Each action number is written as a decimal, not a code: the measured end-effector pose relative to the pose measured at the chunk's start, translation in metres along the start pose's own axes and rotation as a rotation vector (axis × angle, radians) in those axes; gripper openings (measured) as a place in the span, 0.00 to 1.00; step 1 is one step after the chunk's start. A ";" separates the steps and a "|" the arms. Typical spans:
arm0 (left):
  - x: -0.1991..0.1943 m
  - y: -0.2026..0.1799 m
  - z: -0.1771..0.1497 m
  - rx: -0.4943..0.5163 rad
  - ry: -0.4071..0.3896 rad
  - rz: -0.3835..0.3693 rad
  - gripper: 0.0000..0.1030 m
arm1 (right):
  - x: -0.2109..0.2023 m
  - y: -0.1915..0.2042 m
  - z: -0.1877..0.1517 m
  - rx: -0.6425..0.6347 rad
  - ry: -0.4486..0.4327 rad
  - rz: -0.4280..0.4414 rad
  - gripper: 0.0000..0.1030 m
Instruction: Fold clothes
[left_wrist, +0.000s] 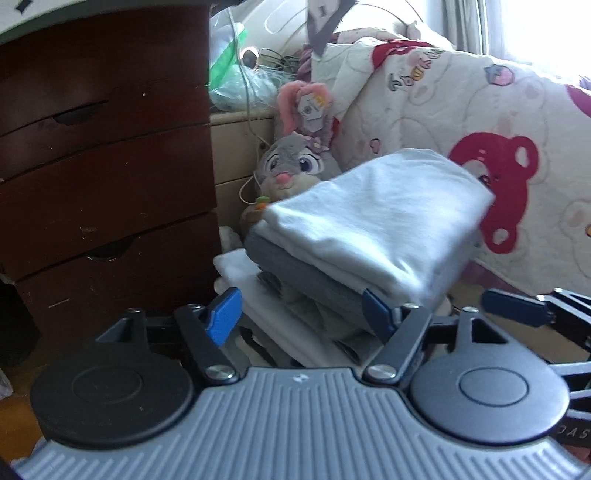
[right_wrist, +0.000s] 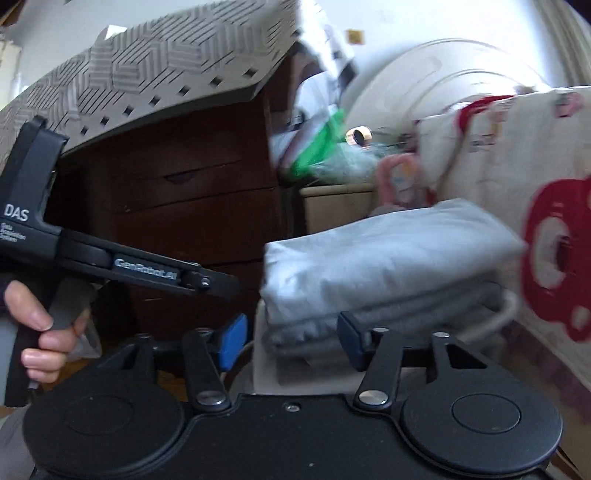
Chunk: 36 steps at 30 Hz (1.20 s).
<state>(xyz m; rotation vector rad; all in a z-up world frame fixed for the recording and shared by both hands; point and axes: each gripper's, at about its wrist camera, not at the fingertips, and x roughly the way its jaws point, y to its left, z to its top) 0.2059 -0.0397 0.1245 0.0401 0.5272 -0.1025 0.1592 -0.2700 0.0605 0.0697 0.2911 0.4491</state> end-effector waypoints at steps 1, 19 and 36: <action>-0.006 -0.007 -0.001 0.008 0.011 0.021 0.84 | -0.012 0.001 -0.002 0.016 0.004 -0.018 0.61; -0.106 -0.112 -0.104 0.148 0.112 -0.048 1.00 | -0.176 0.039 -0.062 0.080 -0.025 -0.300 0.88; -0.154 -0.131 -0.125 0.186 0.109 -0.031 1.00 | -0.229 0.065 -0.065 0.106 0.010 -0.416 0.89</action>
